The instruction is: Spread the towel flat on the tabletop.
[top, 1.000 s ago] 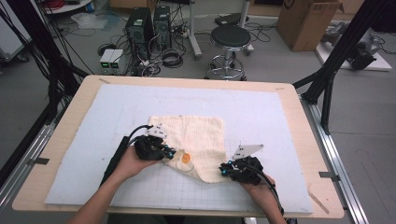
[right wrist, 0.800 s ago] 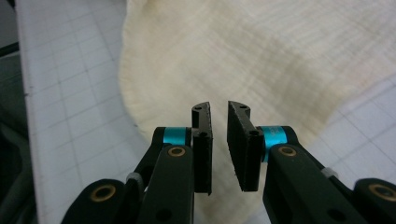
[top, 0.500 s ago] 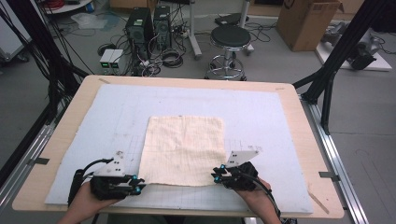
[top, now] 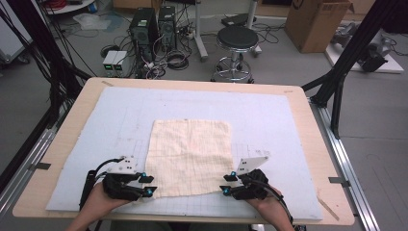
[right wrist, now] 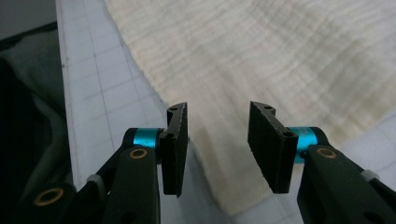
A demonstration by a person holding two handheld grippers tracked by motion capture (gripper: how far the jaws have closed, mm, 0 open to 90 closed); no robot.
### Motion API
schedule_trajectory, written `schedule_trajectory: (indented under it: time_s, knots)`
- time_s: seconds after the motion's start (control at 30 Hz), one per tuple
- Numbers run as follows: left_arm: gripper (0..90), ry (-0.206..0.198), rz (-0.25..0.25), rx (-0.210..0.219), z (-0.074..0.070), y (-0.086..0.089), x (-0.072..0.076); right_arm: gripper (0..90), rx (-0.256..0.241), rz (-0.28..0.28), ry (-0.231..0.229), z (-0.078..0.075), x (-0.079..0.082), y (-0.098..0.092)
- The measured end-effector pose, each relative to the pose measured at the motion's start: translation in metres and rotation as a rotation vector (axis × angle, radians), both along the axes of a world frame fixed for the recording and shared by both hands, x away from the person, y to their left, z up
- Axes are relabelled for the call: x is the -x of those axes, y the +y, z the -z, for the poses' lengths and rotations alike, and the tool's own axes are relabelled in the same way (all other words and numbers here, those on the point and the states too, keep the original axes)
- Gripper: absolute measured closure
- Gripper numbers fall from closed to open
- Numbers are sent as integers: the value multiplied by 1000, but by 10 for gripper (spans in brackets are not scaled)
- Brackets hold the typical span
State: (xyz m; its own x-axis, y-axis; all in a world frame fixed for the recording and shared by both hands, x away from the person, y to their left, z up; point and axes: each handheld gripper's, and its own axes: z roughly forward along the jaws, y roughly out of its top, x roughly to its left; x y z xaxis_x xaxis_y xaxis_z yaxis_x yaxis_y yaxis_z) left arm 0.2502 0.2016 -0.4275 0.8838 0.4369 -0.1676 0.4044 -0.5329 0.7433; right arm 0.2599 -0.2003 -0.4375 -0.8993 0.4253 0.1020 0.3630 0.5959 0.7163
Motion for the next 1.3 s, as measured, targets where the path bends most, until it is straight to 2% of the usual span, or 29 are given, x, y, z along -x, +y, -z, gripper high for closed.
schedule_trajectory:
  time_s: [0.07, 0.13, 0.2, 0.23, 0.27, 0.3, 0.37, 0.47, 0.63, 0.77, 0.83, 0.93, 1.0, 1.17, 1.3]
  knots:
    - [588, 5, -3, -5, 3, 1, 1, 620, 18, -5, -8, 3, 1, 0]
    - [606, 10, -4, -15, 7, 2, 1, 706, 25, -3, -19, 2, 0, 1]
    - [628, 16, -5, -26, 10, 4, 0, 829, 18, -11, 6, 2, -3, 1]
    - [639, 17, -12, -12, 11, 6, 0, 855, 15, -11, 25, 2, -3, 1]
    - [643, 24, -18, -9, 11, 7, -1, 863, 19, -18, 16, 2, -3, 2]
    - [643, 21, -23, -8, 11, 9, -1, 868, 21, -23, 16, 1, -2, 2]
    - [643, 22, -26, -3, 12, 11, -1, 869, 4, -35, 47, 0, 1, 2]
    - [643, 19, -27, 0, 12, 13, 1, 868, 2, -48, 37, -2, 11, 5]
    - [655, 22, -24, 5, 12, 16, 3, 867, 3, -54, 44, -2, 22, 6]
    - [653, 25, 3, 4, 12, 18, 8, 865, -1, -49, 49, -1, 27, 2]
    - [632, 18, 27, 1, 12, 17, 11, 861, -5, -33, 51, -1, 27, 1]
    - [598, 11, 35, 0, 12, 16, 13, 860, -9, -35, 55, -1, 27, 1]
    - [646, 0, 29, -9, 13, 17, 14, 857, -5, -42, 62, 0, 27, 2]
    - [874, -20, 26, -25, 13, 19, 14, 853, -6, -43, 63, 1, 27, 2]
    - [890, -49, 23, -28, 12, 23, 18, 854, -7, -40, 63, 0, 28, 2]
